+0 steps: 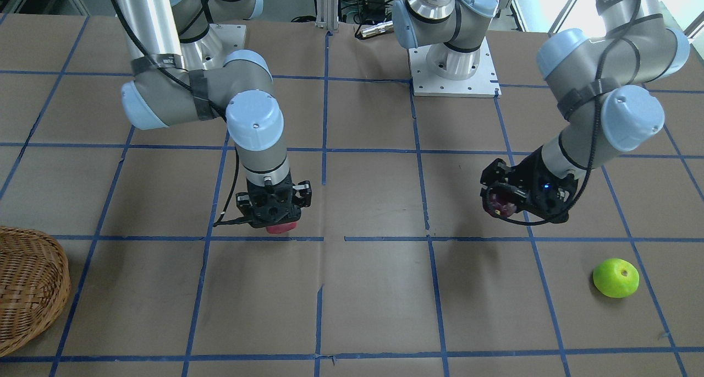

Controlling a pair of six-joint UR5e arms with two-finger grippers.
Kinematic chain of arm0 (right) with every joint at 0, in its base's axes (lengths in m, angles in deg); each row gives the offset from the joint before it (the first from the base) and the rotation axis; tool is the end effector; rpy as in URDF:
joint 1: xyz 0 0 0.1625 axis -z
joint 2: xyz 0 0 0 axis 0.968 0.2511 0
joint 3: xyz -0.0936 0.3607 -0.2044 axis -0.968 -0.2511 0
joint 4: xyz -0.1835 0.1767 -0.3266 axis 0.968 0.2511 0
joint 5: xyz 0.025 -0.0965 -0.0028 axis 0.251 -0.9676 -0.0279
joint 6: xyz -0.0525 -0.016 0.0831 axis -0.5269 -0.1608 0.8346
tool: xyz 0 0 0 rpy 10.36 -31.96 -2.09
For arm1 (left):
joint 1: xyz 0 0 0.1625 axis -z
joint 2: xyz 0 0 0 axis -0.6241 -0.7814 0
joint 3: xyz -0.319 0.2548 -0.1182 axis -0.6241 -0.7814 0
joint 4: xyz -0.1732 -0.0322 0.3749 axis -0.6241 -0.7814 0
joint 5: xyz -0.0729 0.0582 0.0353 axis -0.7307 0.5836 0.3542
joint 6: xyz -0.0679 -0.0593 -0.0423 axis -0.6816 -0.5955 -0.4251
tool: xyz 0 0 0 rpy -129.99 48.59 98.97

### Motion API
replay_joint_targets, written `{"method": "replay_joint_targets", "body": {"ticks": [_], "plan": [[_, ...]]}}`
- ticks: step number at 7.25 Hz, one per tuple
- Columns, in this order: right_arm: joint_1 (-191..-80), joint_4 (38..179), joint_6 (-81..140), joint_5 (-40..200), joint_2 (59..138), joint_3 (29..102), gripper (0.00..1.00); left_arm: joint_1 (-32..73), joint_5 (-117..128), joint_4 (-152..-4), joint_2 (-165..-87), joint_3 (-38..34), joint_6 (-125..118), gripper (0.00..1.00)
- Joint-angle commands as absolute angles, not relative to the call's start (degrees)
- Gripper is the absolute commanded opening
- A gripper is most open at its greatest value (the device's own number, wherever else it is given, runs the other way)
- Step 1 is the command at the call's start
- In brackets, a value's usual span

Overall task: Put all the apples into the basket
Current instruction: 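Grasp the purple apple with the left gripper while the right grasps the red apple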

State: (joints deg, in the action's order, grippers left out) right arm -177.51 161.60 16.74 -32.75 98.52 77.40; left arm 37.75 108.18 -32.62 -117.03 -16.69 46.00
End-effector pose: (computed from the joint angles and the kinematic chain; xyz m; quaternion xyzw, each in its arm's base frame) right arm 0.2514 -0.5333 0.2431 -0.0742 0.9965 -0.0366 0.0107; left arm -0.0223 -0.5381 0.2941 -0.1797 -0.9788 -0.0244 0.0956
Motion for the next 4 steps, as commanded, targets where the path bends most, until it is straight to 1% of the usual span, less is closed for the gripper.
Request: {"method": "replay_joint_targets", "body": {"ticks": [1, 2, 3, 4], "plan": [[-163.41, 153.52, 15.65, -31.64, 101.86, 72.93, 0.34, 46.96, 105.79, -29.61, -118.44, -16.49, 33.21, 0.2], [-158.56, 150.69, 13.64, -32.07, 101.09, 68.64, 0.34, 51.6, 102.4, -21.93, -119.24, -16.32, 20.55, 0.2], [-154.95, 149.71, 6.4, -32.42, 99.51, 64.68, 0.33, 58.26, 102.19, -17.32, -122.12, -14.31, 13.55, 0.2], [-149.95, 149.7, -0.2, -32.51, 96.97, 61.94, 0.29, 63.46, 102.45, -16.5, -126.76, -10.29, 6.43, 0.2]]}}
